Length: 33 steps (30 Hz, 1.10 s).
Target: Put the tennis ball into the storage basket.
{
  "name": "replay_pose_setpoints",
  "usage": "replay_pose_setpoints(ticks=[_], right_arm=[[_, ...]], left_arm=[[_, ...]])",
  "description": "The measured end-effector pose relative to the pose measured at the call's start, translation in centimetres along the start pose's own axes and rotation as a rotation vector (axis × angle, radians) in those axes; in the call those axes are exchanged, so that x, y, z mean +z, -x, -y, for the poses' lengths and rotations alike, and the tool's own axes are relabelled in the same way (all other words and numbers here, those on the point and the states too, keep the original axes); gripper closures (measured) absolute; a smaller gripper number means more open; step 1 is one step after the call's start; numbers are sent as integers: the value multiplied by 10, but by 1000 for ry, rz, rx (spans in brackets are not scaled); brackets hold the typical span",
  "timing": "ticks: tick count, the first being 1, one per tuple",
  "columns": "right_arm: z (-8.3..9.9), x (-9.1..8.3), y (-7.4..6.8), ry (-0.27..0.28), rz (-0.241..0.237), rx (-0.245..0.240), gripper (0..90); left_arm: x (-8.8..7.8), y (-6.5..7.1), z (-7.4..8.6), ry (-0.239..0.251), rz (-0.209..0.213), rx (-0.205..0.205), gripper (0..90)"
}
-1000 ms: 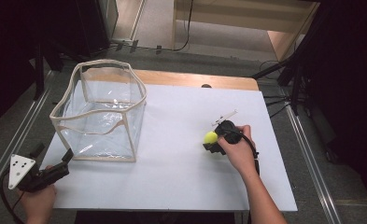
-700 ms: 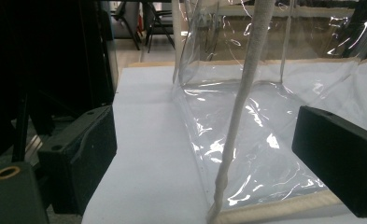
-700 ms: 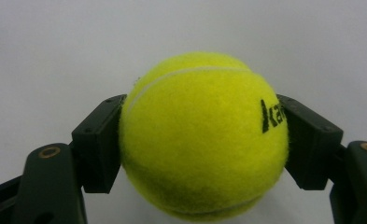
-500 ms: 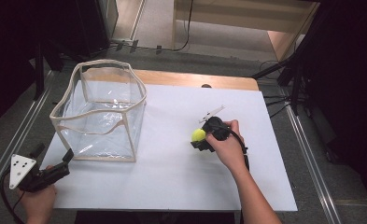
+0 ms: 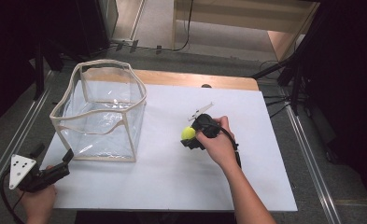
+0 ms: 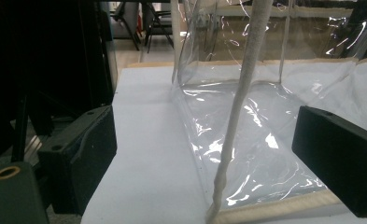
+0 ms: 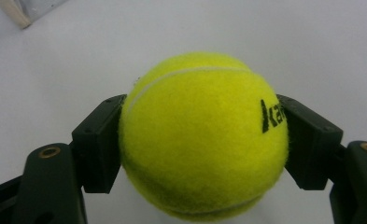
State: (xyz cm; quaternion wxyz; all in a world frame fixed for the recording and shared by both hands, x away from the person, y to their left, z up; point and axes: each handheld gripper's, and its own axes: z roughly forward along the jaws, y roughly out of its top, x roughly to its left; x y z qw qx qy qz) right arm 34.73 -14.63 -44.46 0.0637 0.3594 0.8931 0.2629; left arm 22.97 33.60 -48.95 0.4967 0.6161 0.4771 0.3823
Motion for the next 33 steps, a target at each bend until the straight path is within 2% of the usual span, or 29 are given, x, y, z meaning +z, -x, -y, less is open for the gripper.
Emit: replay_pose_setpoints(ticks=[7, 14, 33], right_arm=[[-11, 5, -8, -3, -14, -33, 237], [-19, 6, -14, 4, -22, -45, 237], [-47, 20, -36, 7, -74, -113, 237]], left_arm=[[0, -1, 0, 0, 2, 2, 69], [0, -1, 0, -4, 2, 3, 69], [-1, -2, 0, 0, 5, -11, 69]])
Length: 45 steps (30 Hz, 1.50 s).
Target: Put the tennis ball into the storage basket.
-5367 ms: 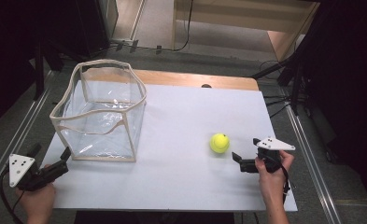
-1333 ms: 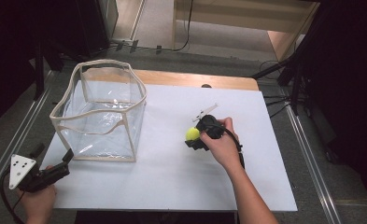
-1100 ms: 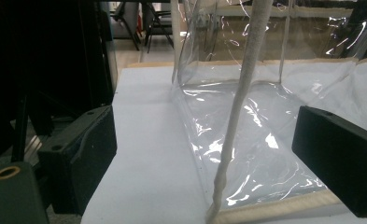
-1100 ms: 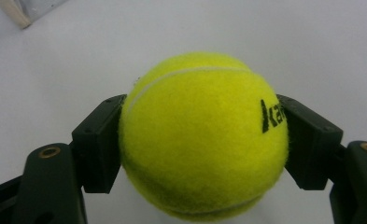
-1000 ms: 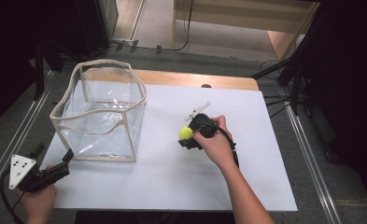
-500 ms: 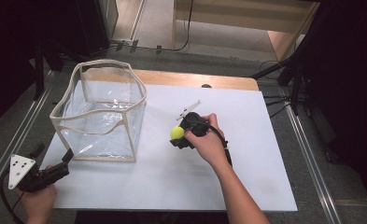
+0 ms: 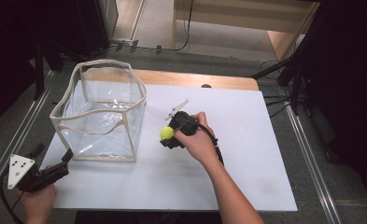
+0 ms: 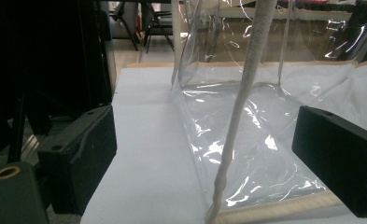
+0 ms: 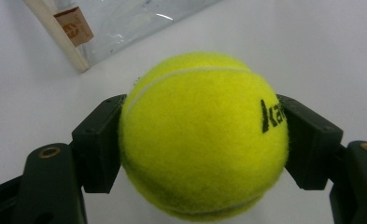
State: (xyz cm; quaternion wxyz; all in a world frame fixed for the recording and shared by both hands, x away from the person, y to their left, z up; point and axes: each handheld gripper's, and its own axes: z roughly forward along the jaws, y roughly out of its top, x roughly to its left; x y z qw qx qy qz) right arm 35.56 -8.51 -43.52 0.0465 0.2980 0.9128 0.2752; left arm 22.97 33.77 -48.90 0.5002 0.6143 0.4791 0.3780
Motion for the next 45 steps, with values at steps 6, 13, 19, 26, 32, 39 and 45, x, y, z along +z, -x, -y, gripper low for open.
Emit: replay_pose_setpoints(ticks=[6, 13, 19, 26, 32, 39, 45], right_arm=[[-7, 5, -5, 2, -13, -15, 237], [-15, 9, -11, 6, -23, -25, 237], [-23, 9, -14, 18, -38, -44, 237], [-33, 3, -17, 30, -41, -67, 237], [-42, -8, -17, 40, -38, -76, 237], [-51, -22, -15, 58, -53, -85, 237], [-58, -34, -13, 67, -64, -90, 237]], left_arm=[[0, 0, 0, -3, 2, 6, 69], [0, 0, 0, -3, 2, 6, 69], [0, 0, 0, 2, 4, 3, 69], [0, 0, 0, 2, 5, 3, 69], [0, 0, 0, 0, 6, 5, 69], [0, 0, 0, -1, 5, 7, 69], [0, 1, 0, -2, 4, 10, 69]])
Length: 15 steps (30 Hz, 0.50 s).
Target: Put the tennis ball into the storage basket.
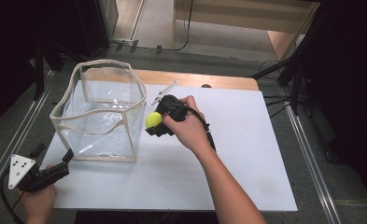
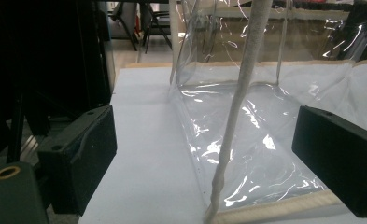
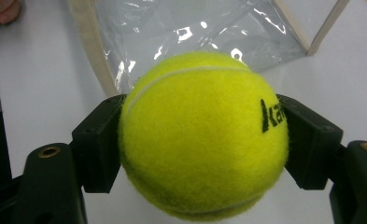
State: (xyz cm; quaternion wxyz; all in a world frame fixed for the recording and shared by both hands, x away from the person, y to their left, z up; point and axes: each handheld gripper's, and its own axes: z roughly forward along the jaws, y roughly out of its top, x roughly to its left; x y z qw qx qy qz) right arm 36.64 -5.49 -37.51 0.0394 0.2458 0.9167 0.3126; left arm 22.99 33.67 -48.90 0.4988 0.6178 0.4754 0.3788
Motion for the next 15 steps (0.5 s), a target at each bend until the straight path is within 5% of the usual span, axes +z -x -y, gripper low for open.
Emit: replay_pose_setpoints(ticks=[7, 15], right_arm=[[-12, -14, 2, 23, -36, -1, 237], [-23, -28, 3, 33, -24, -14, 237]], left_arm=[[1, 1, 0, 1, 3, 5, 69], [1, 2, 0, -6, 1, 12, 69]])
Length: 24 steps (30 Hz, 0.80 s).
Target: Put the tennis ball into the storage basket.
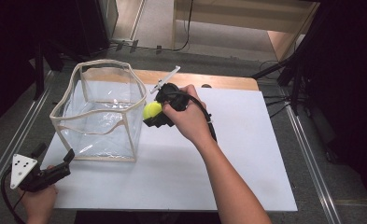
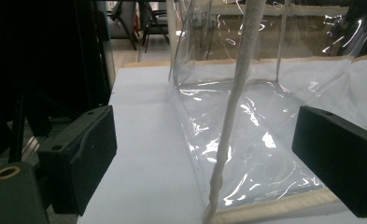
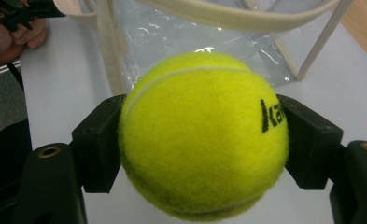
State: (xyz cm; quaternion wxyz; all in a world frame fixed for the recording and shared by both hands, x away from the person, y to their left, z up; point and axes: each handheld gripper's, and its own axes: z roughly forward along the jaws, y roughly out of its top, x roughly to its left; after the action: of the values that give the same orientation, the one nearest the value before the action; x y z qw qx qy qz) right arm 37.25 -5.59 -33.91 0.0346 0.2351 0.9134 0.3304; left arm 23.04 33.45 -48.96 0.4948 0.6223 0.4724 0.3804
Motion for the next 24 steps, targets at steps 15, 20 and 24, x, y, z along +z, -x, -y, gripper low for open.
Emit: replay_pose_setpoints(ticks=[15, 20, 24], right_arm=[[-29, -21, 3, 8, 22, -27, 237], [-39, -26, 5, 20, 26, -36, 237], [-44, -30, 5, 27, 29, -25, 237]], left_arm=[[1, 1, 0, 5, 5, 7, 69], [1, 1, 0, 9, 10, 6, 69], [1, 1, 0, 5, 9, 4, 69]])
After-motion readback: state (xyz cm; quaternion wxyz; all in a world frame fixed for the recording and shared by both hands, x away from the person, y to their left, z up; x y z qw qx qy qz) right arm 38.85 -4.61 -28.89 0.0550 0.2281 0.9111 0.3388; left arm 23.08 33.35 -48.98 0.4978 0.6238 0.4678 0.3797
